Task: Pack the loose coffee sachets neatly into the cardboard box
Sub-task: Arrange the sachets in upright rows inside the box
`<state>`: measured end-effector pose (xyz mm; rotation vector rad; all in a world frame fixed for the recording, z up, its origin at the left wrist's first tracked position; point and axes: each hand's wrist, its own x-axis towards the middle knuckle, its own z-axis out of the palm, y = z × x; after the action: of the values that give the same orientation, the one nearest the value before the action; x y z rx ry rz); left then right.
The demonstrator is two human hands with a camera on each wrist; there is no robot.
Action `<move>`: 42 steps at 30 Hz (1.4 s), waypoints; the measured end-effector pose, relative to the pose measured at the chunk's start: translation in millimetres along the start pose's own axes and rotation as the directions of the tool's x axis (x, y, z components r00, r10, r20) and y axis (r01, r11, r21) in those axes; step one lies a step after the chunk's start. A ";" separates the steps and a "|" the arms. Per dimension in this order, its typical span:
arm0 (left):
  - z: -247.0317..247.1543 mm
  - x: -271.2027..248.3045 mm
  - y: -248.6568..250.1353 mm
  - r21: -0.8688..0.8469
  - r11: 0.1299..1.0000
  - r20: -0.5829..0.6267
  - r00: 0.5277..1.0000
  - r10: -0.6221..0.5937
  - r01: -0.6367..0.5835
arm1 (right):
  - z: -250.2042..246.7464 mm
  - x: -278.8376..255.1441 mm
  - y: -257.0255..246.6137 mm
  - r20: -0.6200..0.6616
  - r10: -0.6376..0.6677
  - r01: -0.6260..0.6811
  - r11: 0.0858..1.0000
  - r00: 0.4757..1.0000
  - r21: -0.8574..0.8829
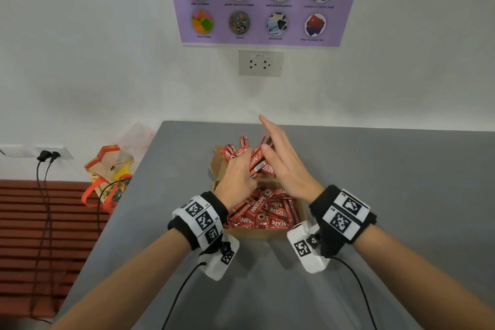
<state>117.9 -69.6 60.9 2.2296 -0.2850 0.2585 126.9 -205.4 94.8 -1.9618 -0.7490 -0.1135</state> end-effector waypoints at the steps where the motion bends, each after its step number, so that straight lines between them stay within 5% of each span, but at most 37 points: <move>1: 0.2 0.1 1.7 -0.016 1.000 -0.003 1.000 -0.010 0.010 | 2.3 1.7 1.7 -0.024 0.044 -0.044 0.999 0.999 -0.006; 6: -0.9 -1.3 -4.4 0.033 0.997 -0.051 0.996 -0.072 0.073 | 5.6 7.9 5.6 -0.199 0.076 -0.096 0.991 0.977 -0.089; 11: -3.2 -2.6 1.1 0.080 0.997 -0.029 1.000 -0.007 0.009 | 2.0 16.9 10.4 -0.355 0.051 -0.100 0.988 0.934 -0.121; 19: 3.2 -2.2 12.8 0.046 0.999 0.012 1.000 0.024 -0.024 | 9.9 16.0 7.0 -0.377 0.050 -0.083 0.994 0.925 -0.073; 23: 0.1 -1.4 18.9 0.021 0.998 0.050 0.997 0.061 -0.062 | 5.9 15.0 3.9 -0.212 0.113 -0.132 0.988 0.971 -0.080; 27: -7.3 4.8 10.6 0.177 0.984 0.112 0.994 0.009 -0.029 | -10.6 2.4 23.0 -0.235 0.252 -0.293 0.942 0.939 -0.165; 30: -7.3 8.8 -1.2 0.285 0.958 0.173 0.984 -0.037 -0.014 | -12.2 -18.1 41.7 0.064 0.446 -0.398 0.846 0.893 -0.355; 37: 2.7 1.0 -12.8 0.263 0.965 0.253 0.965 -0.068 -0.001 | 7.2 -40.9 75.1 0.336 0.469 -0.221 0.793 0.817 -0.568; 42: 2.6 1.4 -18.6 0.264 0.964 0.255 0.962 -0.092 0.022 | 18.1 -43.4 70.7 0.400 0.519 -0.030 0.638 0.755 -0.770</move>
<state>124.9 -60.4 46.1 2.5314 -0.3456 -0.0409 126.5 -232.4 14.2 -2.9523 -0.8333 0.5286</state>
